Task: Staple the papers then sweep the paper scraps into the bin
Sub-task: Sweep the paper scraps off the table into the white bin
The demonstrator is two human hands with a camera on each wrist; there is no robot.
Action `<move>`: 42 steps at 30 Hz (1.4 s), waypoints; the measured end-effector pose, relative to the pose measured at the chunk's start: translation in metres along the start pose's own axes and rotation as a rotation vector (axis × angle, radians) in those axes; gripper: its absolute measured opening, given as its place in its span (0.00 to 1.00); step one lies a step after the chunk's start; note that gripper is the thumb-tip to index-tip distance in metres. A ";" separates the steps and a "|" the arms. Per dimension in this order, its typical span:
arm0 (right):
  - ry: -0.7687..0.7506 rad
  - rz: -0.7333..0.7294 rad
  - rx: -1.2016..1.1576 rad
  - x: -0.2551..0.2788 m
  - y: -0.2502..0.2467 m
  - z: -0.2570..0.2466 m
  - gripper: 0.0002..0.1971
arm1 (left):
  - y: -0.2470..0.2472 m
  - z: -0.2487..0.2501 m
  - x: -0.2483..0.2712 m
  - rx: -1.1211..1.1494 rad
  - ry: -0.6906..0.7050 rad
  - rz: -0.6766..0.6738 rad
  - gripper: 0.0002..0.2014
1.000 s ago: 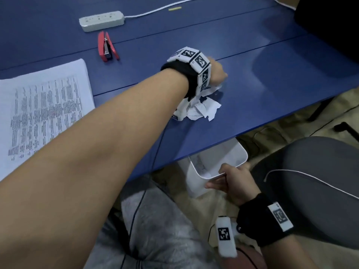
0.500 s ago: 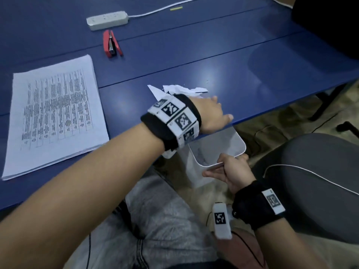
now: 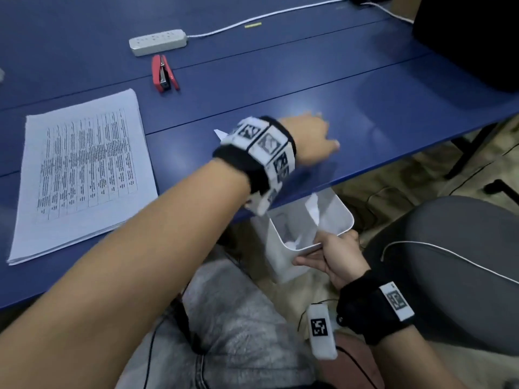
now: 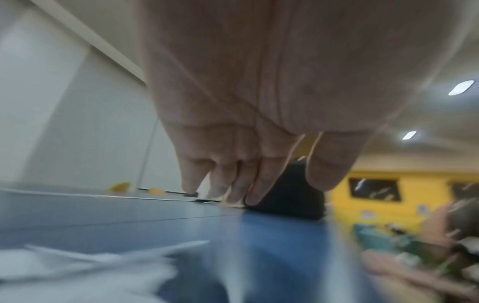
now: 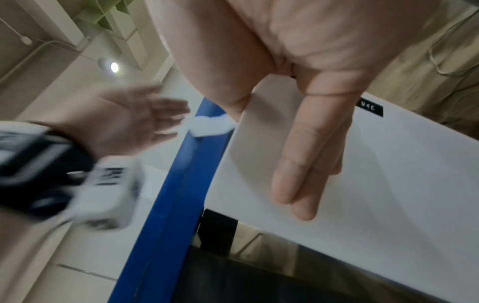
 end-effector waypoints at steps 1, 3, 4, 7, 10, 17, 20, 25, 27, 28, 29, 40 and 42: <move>-0.008 0.005 -0.008 0.000 0.001 -0.002 0.26 | -0.004 -0.013 -0.015 -0.010 -0.052 0.006 0.32; -0.024 0.003 -0.018 0.003 0.004 -0.007 0.21 | -0.003 -0.035 -0.038 -0.028 -0.128 -0.025 0.33; -0.025 -0.003 -0.019 0.004 0.006 -0.008 0.19 | 0.000 -0.043 -0.043 -0.032 -0.151 -0.052 0.33; -0.023 -0.006 -0.021 0.006 0.008 -0.012 0.17 | 0.008 -0.044 -0.036 -0.061 -0.138 -0.119 0.32; -0.013 0.001 -0.022 0.006 0.009 -0.012 0.17 | 0.017 -0.029 -0.009 -0.091 -0.095 -0.167 0.31; -0.014 0.006 -0.031 0.006 0.006 -0.003 0.25 | 0.048 0.014 0.050 -0.019 -0.069 -0.231 0.35; -0.037 -0.009 -0.037 0.016 0.006 -0.006 0.22 | 0.062 0.027 0.069 0.015 -0.063 -0.227 0.36; -0.059 -0.013 -0.005 0.022 0.010 -0.007 0.24 | 0.068 0.036 0.089 0.160 0.007 -0.234 0.36; -0.054 0.000 -0.002 0.021 0.011 -0.005 0.25 | 0.059 0.033 0.092 0.199 0.028 -0.222 0.36; -0.052 0.004 -0.009 0.021 0.011 -0.003 0.25 | 0.054 0.027 0.091 0.207 0.026 -0.214 0.35; -0.049 0.006 -0.017 0.020 0.011 -0.002 0.24 | 0.046 0.019 0.089 0.209 0.014 -0.199 0.34; -0.038 -0.017 -0.019 0.020 0.018 -0.006 0.19 | 0.007 -0.115 0.038 0.084 -0.421 -0.094 0.24; -0.036 -0.015 -0.020 0.017 0.018 -0.004 0.20 | 0.014 -0.105 0.036 0.081 -0.362 -0.095 0.24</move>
Point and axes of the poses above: each hand's wrist, its own x-axis away from the middle knuckle, its own y-axis out of the palm, z = x × y, the point moved 4 cm from there along -x, towards the middle knuckle, and after that the axes turned 5 degrees about x, right-handed, at the moved point
